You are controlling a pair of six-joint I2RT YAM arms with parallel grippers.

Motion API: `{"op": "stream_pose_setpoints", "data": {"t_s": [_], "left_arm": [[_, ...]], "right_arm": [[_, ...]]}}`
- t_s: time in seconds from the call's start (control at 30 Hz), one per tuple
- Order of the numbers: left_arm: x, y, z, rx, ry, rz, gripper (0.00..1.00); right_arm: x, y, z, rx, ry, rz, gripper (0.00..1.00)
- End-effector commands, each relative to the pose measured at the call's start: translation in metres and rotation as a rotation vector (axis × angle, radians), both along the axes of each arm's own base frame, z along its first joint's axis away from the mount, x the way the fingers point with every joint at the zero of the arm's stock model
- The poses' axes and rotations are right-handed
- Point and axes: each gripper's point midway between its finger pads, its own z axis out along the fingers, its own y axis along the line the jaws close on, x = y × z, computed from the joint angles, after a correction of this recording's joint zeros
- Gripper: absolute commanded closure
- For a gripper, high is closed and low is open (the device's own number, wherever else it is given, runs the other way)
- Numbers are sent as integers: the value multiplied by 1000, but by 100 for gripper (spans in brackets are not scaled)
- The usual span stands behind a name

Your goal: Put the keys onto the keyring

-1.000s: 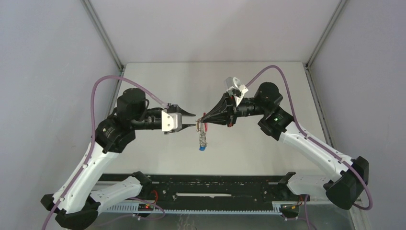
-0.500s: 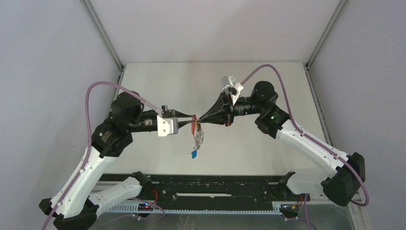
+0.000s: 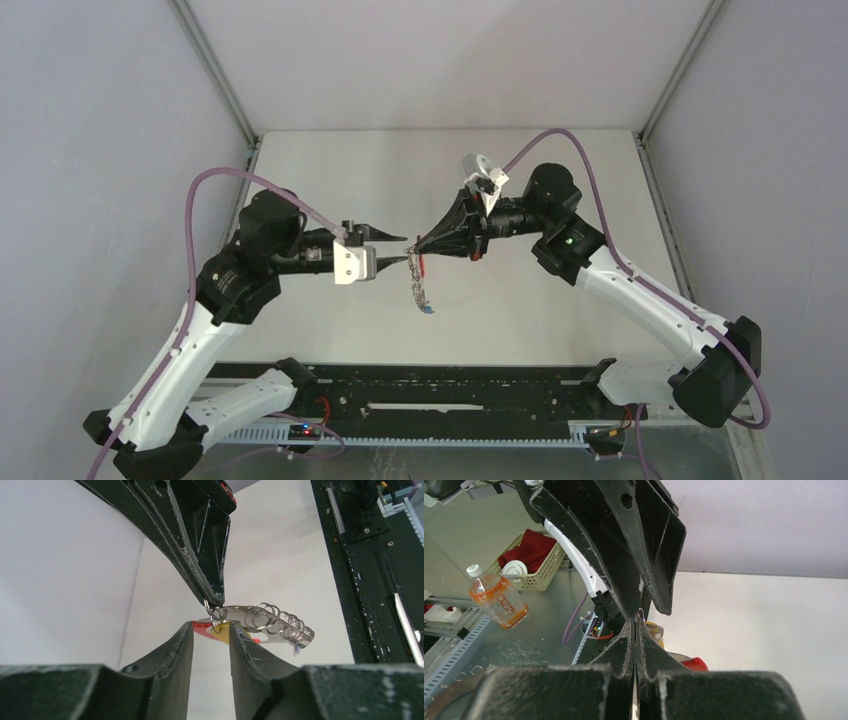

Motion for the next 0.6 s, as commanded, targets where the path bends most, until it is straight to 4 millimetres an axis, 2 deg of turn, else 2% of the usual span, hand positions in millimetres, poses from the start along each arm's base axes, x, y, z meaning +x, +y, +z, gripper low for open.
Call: {"op": "stream_pose_setpoints", "data": {"t_s": [0.0, 0.3, 0.57], "left_arm": [[-1, -2, 1, -13, -4, -12, 66], [-4, 1, -12, 33, -28, -37, 87], [-2, 3, -19, 49, -60, -31, 95]], "right_arm": [[-5, 0, 21, 36, -41, 18, 100], [-3, 1, 23, 36, -38, 8, 100], [3, 1, 27, 48, -34, -35, 100]]}}
